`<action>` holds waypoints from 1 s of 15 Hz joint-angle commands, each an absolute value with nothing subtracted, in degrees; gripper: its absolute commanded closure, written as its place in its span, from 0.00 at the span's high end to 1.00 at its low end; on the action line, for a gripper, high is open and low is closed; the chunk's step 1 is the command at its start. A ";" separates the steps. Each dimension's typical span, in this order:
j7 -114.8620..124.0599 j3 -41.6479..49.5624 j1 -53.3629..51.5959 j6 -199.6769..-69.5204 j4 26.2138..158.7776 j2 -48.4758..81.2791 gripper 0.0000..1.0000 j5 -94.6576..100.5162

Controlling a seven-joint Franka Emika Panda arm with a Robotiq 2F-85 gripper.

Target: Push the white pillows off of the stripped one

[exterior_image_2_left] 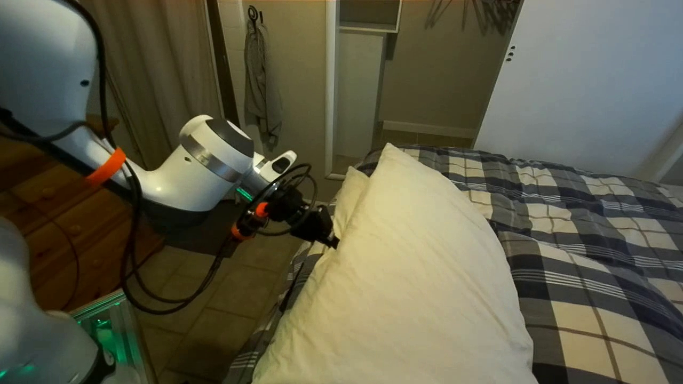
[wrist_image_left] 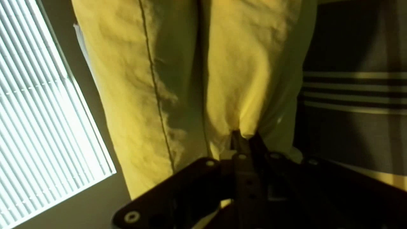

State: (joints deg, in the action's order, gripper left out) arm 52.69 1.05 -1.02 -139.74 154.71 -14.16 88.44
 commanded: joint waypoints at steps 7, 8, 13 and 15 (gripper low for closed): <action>50.78 6.92 1.89 -145.13 151.56 -19.73 0.06 88.01; 50.78 6.90 1.88 -145.15 151.56 -19.72 0.06 87.98; 50.78 6.90 1.88 -145.15 151.56 -19.72 0.06 87.96; 50.78 6.90 1.88 -145.15 151.56 -19.72 0.06 87.96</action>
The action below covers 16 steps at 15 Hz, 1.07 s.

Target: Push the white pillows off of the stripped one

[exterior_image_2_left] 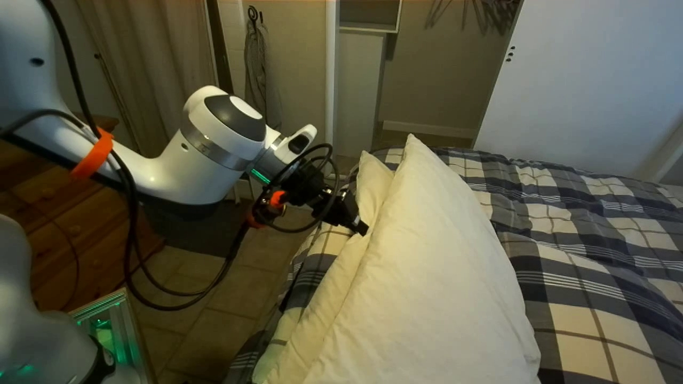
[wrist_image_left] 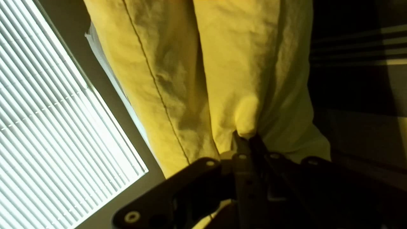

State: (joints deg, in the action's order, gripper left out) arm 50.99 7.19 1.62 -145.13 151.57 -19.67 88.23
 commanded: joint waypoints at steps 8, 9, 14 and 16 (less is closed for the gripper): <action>61.06 11.43 4.97 -146.09 137.33 -8.09 0.06 102.86; 62.69 12.07 5.11 -146.08 134.74 -6.09 0.06 105.57; 71.38 13.49 7.17 -146.79 122.91 2.76 0.06 115.44; 73.24 13.21 8.54 -145.85 118.34 6.42 0.06 115.33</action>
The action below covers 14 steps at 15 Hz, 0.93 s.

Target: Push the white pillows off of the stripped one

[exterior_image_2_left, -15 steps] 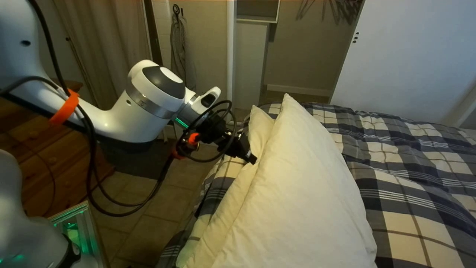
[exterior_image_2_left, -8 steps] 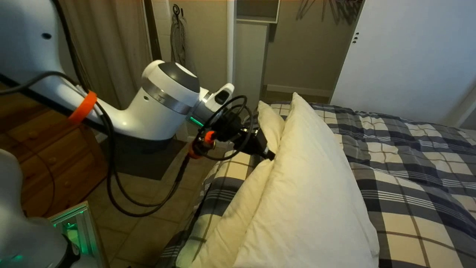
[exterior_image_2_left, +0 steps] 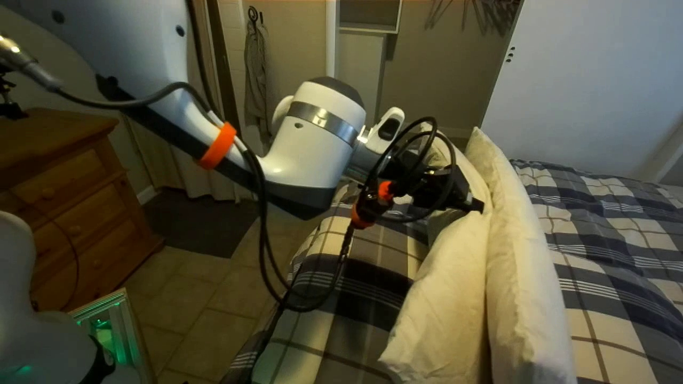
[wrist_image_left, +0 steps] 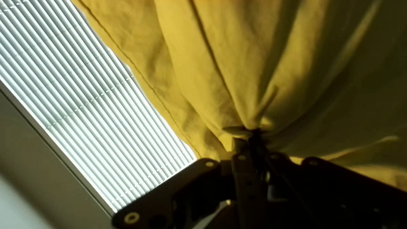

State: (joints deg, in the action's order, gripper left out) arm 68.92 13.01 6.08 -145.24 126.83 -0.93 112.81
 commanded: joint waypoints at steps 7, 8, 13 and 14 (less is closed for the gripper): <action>71.51 11.43 10.04 -145.04 117.31 7.04 0.07 113.04; 71.54 11.43 10.04 -145.05 117.30 7.04 0.07 113.04; 71.60 11.42 10.04 -145.05 117.30 7.04 0.07 113.04; 71.60 11.42 10.04 -145.05 117.30 7.04 0.07 113.04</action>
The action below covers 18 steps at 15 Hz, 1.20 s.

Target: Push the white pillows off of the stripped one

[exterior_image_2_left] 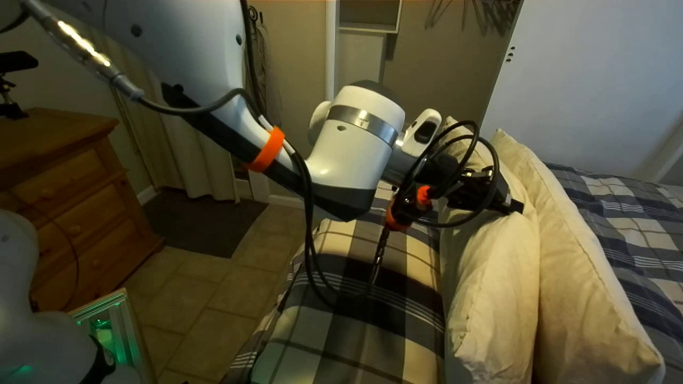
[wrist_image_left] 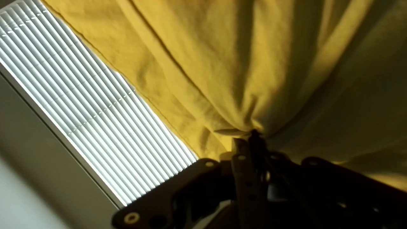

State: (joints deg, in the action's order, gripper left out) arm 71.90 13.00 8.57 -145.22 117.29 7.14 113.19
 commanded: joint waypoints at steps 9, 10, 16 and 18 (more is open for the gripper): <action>70.35 9.86 11.52 -137.28 99.64 21.80 0.07 107.01; 70.25 9.78 12.18 -137.24 96.62 24.51 0.07 106.84; 70.71 9.04 16.75 -138.80 80.46 35.50 0.06 104.75; 70.30 9.22 17.94 -138.31 75.18 38.79 0.07 103.91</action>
